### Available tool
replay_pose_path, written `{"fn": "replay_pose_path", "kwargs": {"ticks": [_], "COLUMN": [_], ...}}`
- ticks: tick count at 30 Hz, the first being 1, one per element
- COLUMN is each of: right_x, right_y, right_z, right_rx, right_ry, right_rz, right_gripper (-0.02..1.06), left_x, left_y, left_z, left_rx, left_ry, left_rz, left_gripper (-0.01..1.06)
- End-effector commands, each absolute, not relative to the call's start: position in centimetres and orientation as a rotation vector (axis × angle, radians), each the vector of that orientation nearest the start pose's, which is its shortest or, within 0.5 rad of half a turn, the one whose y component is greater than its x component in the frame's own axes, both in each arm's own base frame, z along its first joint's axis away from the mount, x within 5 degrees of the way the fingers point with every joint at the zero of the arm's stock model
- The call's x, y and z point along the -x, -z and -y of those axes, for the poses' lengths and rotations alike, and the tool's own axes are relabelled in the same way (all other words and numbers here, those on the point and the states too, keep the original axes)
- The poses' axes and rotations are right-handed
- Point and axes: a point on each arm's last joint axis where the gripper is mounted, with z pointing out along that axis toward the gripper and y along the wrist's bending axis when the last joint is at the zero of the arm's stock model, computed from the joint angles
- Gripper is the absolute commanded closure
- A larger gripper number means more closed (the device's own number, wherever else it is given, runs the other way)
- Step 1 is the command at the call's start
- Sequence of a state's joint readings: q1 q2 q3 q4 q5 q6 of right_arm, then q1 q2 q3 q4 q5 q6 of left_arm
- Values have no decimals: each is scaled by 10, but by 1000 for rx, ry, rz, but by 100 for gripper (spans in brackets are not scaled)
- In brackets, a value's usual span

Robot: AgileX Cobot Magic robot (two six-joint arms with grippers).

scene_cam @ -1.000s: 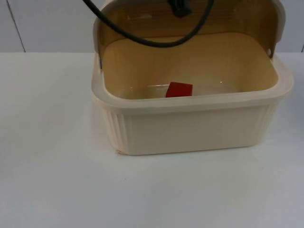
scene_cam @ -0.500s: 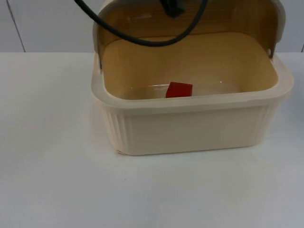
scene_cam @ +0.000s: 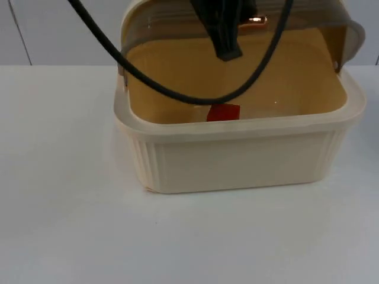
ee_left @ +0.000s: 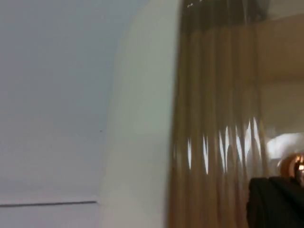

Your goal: Open the box lid with the left hand, place the block into the box with the right hand, then close the box lid with the left hand.

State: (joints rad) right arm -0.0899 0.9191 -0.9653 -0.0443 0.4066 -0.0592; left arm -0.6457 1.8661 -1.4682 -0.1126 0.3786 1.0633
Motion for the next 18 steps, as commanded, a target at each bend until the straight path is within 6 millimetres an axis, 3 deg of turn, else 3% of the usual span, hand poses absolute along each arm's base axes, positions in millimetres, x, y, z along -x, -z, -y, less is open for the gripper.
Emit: {"fn": "replay_pose_path", "kwargs": {"ticks": [1, 18], "right_x": [-189, -188], "right_y": [-405, -405], "right_z": [20, 7], "right_rx": [-6, 70], "right_ry": [155, 133], "right_rz": [-1833, -1837], "right_gripper": [0, 0], "left_x": [-338, -323], "left_y": [-251, -245], "left_z": [269, 278], "left_rx": [-1709, -1715], "left_ry": [-120, -182], "left_rz": [-1615, -1701], "left_gripper": [105, 105]}}
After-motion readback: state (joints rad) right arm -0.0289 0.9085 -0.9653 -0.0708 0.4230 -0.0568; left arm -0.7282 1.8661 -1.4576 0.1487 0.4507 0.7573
